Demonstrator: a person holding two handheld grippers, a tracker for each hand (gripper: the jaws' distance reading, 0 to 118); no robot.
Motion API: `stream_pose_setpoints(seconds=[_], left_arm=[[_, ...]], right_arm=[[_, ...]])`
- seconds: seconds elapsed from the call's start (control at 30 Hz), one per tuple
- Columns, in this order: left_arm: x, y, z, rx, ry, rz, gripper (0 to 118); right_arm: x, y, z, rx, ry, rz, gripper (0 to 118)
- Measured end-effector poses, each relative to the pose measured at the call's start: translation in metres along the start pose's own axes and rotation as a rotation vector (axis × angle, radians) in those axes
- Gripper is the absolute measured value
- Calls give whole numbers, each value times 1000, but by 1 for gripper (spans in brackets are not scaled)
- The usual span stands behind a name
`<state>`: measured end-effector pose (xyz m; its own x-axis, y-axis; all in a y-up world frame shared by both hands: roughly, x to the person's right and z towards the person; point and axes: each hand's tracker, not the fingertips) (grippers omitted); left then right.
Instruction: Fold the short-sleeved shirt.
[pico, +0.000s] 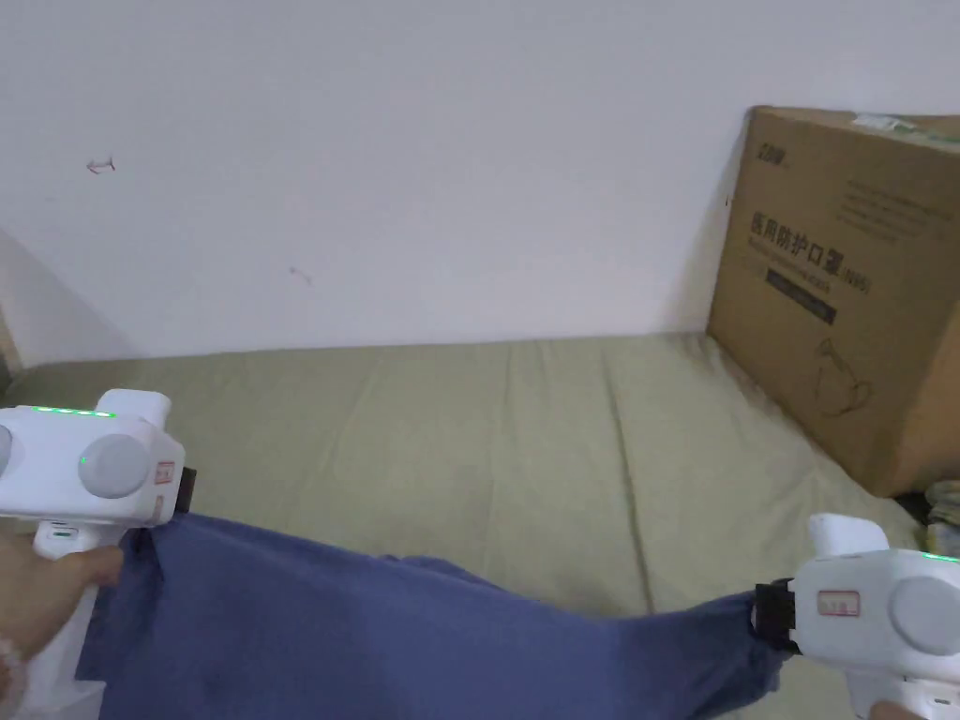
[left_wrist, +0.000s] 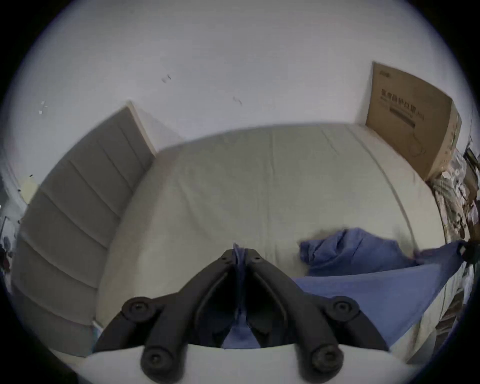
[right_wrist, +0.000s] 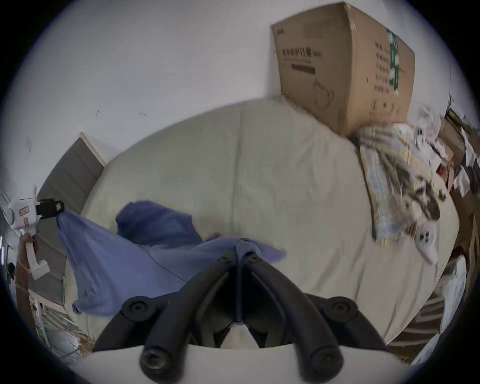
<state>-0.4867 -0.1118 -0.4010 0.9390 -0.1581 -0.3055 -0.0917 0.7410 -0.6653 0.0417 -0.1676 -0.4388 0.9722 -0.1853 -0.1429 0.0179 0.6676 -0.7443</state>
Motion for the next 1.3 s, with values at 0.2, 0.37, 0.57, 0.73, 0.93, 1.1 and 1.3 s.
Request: stream_pose_setpoints(seconds=[0.2, 0.37, 0.57, 0.73, 0.93, 1.1, 1.3], left_arm=[[-45, 41, 89, 131, 93, 61, 4], [-72, 82, 153, 235, 162, 99, 4], [-84, 136, 187, 333, 209, 159, 4], [-91, 205, 185, 417, 240, 184, 4], [-102, 284, 183, 532, 217, 277, 4], [-93, 316, 177, 614, 238, 202, 4], [-84, 311, 128, 614, 250, 213, 4]], right_arm=[[-43, 72, 44, 135, 40, 68, 5], [-75, 146, 79, 247, 44, 99, 5], [-121, 237, 124, 383, 31, 155, 4], [-157, 317, 136, 445, -8, 180, 4], [-181, 395, 149, 567, -70, 137, 4], [-189, 441, 167, 630, -132, 134, 4], [-193, 431, 162, 658, -173, 199, 4]])
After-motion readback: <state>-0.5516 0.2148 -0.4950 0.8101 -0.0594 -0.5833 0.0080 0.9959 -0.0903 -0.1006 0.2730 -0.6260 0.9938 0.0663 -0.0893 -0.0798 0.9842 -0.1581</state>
